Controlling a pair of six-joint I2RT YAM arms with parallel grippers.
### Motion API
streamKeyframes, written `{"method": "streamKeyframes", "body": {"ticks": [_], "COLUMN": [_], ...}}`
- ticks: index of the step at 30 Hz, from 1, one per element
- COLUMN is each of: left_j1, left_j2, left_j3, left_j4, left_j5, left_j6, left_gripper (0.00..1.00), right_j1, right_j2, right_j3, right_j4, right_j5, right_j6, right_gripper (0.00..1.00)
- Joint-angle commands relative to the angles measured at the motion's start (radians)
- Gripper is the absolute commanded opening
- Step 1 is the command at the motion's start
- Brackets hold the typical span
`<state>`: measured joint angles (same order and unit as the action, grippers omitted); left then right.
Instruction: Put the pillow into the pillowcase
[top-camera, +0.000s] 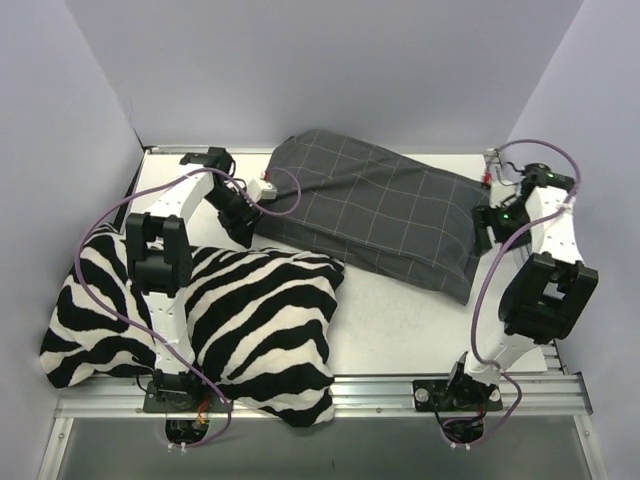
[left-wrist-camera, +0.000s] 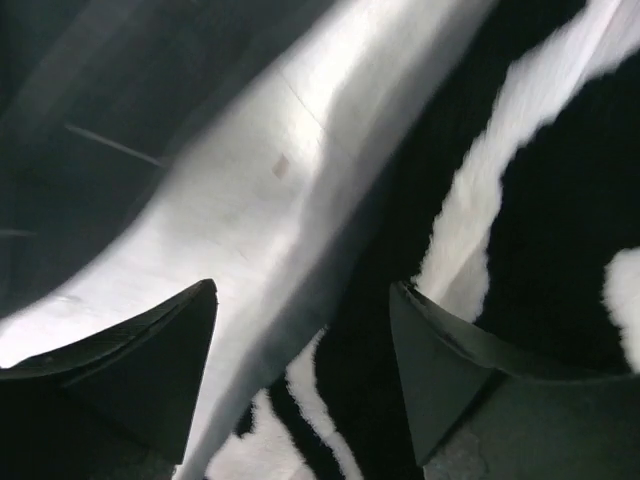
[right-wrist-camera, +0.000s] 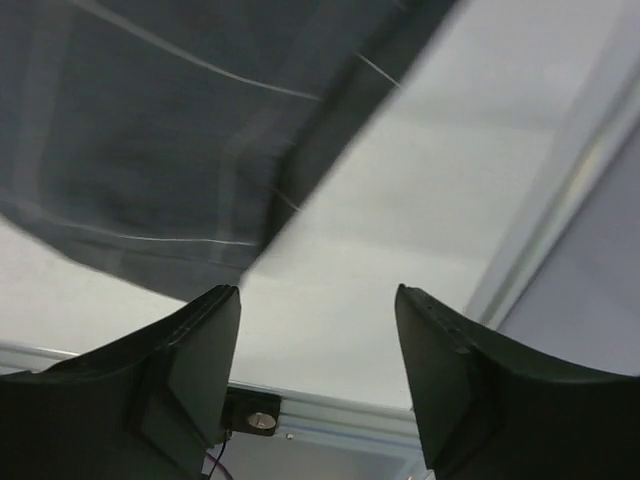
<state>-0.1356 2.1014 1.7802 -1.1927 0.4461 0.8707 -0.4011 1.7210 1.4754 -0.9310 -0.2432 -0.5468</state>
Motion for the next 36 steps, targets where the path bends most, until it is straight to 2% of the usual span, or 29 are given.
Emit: {"method": "streamKeyframes", "body": {"ticks": [1, 2, 3, 5, 6, 9, 12, 14, 15, 17, 18, 22, 27, 30, 32, 35, 36], "left_j1": [0.013, 0.005, 0.002, -0.015, -0.024, -0.038, -0.050, -0.068, -0.074, -0.087, -0.088, -0.078, -0.070, -0.064, -0.064, -0.062, -0.062], "left_j2": [-0.069, -0.061, -0.052, -0.006, 0.015, 0.091, 0.143, 0.163, 0.169, 0.186, 0.187, 0.163, 0.111, 0.071, 0.042, 0.017, 0.011], "left_j3": [0.173, 0.212, 0.257, 0.382, 0.418, 0.531, 0.571, 0.561, 0.547, 0.535, 0.527, 0.470, 0.438, 0.391, 0.348, 0.285, 0.269], "left_j4": [0.028, 0.042, 0.059, 0.087, 0.090, 0.094, 0.114, 0.145, 0.151, 0.160, 0.162, 0.205, 0.209, 0.209, 0.209, 0.211, 0.212], "left_j5": [0.121, 0.140, 0.155, 0.157, 0.158, 0.174, 0.161, 0.125, 0.105, 0.073, 0.062, 0.066, 0.083, 0.092, 0.094, 0.108, 0.115], "left_j6": [-0.023, -0.054, -0.090, -0.185, -0.211, -0.306, -0.380, -0.409, -0.423, -0.433, -0.446, -0.481, -0.483, -0.472, -0.463, -0.450, -0.443], "left_gripper": [0.79, 0.83, 0.95, 0.96, 0.96, 0.97, 0.97, 0.98, 0.97, 0.97, 0.97, 0.97, 0.97, 0.97, 0.97, 0.97, 0.97], "right_j1": [0.143, 0.212, 0.252, 0.321, 0.387, 0.476, 0.522, 0.556, 0.564, 0.568, 0.567, 0.559, 0.556, 0.570, 0.571, 0.574, 0.574], "right_j2": [-0.119, -0.123, -0.124, -0.124, -0.121, -0.098, -0.064, -0.028, -0.018, -0.011, -0.017, -0.113, -0.260, -0.392, -0.419, -0.378, -0.304], "right_j3": [0.086, 0.094, 0.100, 0.065, 0.044, -0.044, -0.117, -0.148, -0.179, -0.199, -0.205, -0.146, -0.056, -0.209, -0.405, -0.655, -0.700], "right_j4": [-0.089, -0.069, -0.063, -0.019, -0.003, 0.047, 0.081, 0.093, 0.095, 0.100, 0.098, 0.069, -0.101, -0.157, -0.141, -0.016, 0.035], "right_j5": [-0.134, -0.155, -0.169, -0.151, -0.122, -0.082, -0.030, 0.019, 0.031, 0.050, 0.054, 0.058, 0.010, 0.042, 0.058, 0.113, 0.158], "right_j6": [0.074, 0.123, 0.130, 0.137, 0.121, 0.088, 0.068, 0.041, 0.032, 0.008, 0.002, -0.030, -0.163, -0.275, -0.321, -0.311, -0.292], "right_gripper": [0.66, 0.68, 0.71, 0.70, 0.70, 0.65, 0.61, 0.55, 0.37, 0.18, 0.01, 0.00, 0.00, 0.00, 0.00, 0.00, 0.00]}}
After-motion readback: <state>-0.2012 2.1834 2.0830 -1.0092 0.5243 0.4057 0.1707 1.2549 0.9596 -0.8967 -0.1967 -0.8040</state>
